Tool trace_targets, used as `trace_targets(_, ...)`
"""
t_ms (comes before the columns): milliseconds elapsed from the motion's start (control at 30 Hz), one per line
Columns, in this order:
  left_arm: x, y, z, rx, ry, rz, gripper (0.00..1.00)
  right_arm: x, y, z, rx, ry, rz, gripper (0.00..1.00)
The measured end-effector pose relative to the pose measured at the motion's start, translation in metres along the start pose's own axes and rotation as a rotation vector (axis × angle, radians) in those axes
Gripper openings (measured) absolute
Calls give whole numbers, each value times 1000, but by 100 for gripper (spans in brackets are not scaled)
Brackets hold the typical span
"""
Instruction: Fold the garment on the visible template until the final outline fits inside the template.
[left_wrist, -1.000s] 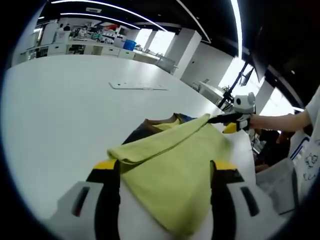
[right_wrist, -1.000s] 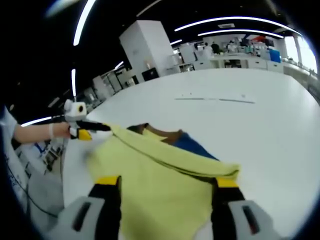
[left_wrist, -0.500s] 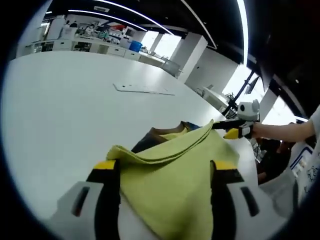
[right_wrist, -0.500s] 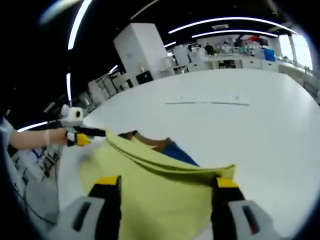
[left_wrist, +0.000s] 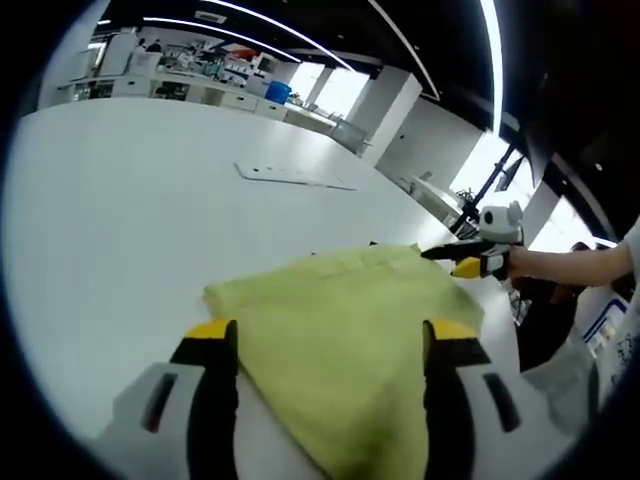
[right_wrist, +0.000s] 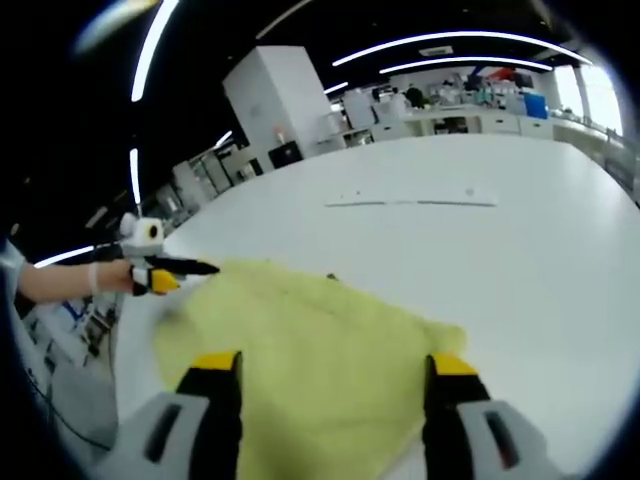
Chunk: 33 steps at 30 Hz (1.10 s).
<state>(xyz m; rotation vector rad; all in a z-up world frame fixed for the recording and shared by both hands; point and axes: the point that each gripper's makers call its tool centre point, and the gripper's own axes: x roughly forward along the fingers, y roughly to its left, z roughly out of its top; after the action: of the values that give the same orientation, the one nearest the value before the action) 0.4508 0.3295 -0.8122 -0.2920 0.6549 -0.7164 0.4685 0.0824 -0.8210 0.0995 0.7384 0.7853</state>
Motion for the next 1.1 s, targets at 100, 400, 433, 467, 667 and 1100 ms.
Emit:
trace_targets(100, -3, -3, 0, 9, 0, -4, 74, -4, 0, 1, -16, 2, -6, 73)
trace_targets(400, -17, -9, -7, 17, -3, -3, 74, -15, 3, -5, -76, 26, -23, 73)
trace_targets(433, -19, -10, -8, 16, -3, -4, 73, -18, 4, -6, -74, 25, -23, 73)
trace_targets(467, -22, -11, -9, 15, -1, -3, 73, -22, 5, -6, -69, 20, -25, 72)
trace_targets(667, -39, -18, -16, 23, -7, 6, 72, -38, 8, -10, -61, 7, -42, 71)
trace_targets(1100, -71, -27, -40, 20, -3, 27, 69, -72, 10, -28, -24, -18, -74, 68)
